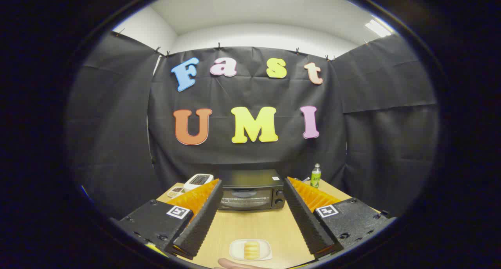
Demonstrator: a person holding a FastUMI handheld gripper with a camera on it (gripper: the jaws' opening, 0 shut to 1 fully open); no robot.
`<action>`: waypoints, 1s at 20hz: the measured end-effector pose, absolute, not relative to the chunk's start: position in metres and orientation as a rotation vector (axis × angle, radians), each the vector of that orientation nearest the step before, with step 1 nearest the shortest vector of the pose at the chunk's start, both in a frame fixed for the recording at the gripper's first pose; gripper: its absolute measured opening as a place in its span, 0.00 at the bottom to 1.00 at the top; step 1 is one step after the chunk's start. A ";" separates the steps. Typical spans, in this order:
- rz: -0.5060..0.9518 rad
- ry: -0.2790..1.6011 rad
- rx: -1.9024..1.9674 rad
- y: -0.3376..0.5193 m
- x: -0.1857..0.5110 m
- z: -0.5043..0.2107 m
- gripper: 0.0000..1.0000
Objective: Open the toaster oven, put the food inside, and close the toaster oven door.
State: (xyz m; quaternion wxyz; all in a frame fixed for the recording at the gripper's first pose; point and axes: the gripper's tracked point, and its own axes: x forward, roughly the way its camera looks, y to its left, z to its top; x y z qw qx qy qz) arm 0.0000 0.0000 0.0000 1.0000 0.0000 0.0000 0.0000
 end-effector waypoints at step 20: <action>-0.086 0.004 0.054 -0.039 0.103 -0.043 1.00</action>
